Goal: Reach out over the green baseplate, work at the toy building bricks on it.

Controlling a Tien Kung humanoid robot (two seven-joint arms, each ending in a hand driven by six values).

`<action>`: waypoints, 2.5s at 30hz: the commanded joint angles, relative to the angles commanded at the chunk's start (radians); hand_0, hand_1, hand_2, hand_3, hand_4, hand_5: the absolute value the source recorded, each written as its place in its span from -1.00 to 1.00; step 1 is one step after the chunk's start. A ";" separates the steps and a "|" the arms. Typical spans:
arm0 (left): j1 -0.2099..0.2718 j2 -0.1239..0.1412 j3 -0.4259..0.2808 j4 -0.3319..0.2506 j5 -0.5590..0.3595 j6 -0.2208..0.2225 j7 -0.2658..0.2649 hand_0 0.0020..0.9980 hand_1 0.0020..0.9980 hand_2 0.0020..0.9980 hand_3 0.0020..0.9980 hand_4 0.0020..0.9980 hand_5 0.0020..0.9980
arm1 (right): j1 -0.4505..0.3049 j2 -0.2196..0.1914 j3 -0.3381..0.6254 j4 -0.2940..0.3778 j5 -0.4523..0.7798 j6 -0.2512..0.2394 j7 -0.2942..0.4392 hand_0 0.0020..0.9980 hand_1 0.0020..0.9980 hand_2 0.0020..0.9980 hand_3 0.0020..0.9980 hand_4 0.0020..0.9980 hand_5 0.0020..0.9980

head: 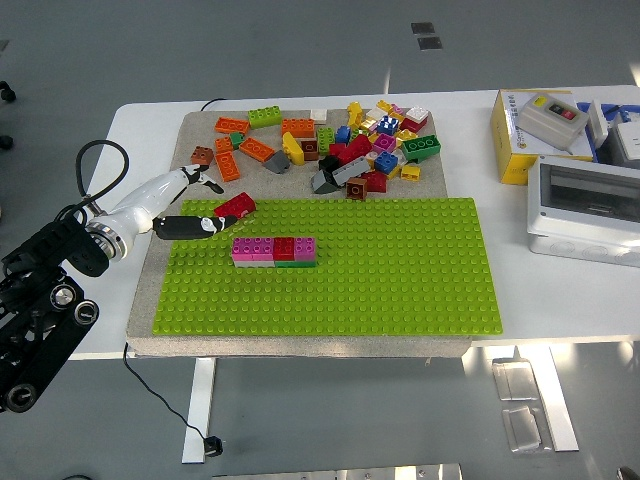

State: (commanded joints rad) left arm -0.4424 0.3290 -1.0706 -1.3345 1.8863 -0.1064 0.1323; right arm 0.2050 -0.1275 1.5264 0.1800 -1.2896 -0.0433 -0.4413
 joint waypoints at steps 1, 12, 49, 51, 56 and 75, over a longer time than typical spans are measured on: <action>0.001 0.000 -0.001 0.002 0.003 0.010 -0.003 0.91 0.94 1.00 0.45 0.63 0.11 | 0.001 0.000 -0.008 0.000 0.007 -0.002 0.000 0.30 0.11 0.20 0.48 0.15 1.00; 0.030 -0.005 -0.016 0.027 0.021 0.099 -0.024 0.90 0.94 1.00 0.46 0.55 0.04 | 0.008 0.003 -0.114 0.000 0.102 -0.020 0.007 0.30 0.11 0.30 0.51 0.14 1.00; 0.054 0.005 0.011 0.074 0.013 0.181 -0.094 0.88 0.92 1.00 0.48 0.45 -0.07 | -0.034 0.022 -0.110 0.000 0.077 -0.016 -0.003 0.30 0.14 0.33 0.53 0.12 1.00; 0.031 0.000 0.031 0.099 0.016 0.198 -0.104 0.88 0.92 1.00 0.48 0.45 -0.07 | -0.034 0.023 -0.104 0.000 0.069 -0.013 -0.007 0.30 0.14 0.33 0.53 0.12 1.00; -0.004 -0.016 0.061 0.143 0.034 0.224 -0.100 0.89 0.92 1.00 0.58 0.44 -0.33 | -0.029 0.024 -0.098 0.000 0.062 -0.010 -0.010 0.30 0.15 0.33 0.53 0.12 1.00; -0.059 -0.073 0.154 0.265 0.017 0.370 -0.031 0.89 0.92 1.00 0.79 0.47 -0.35 | -0.020 0.023 -0.107 0.000 0.089 -0.014 -0.004 0.30 0.14 0.30 0.53 0.08 1.00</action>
State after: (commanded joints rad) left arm -0.5011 0.2564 -0.9168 -1.0695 1.9032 0.2633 0.1017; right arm 0.1854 -0.1046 1.4198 0.1800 -1.2008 -0.0575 -0.4453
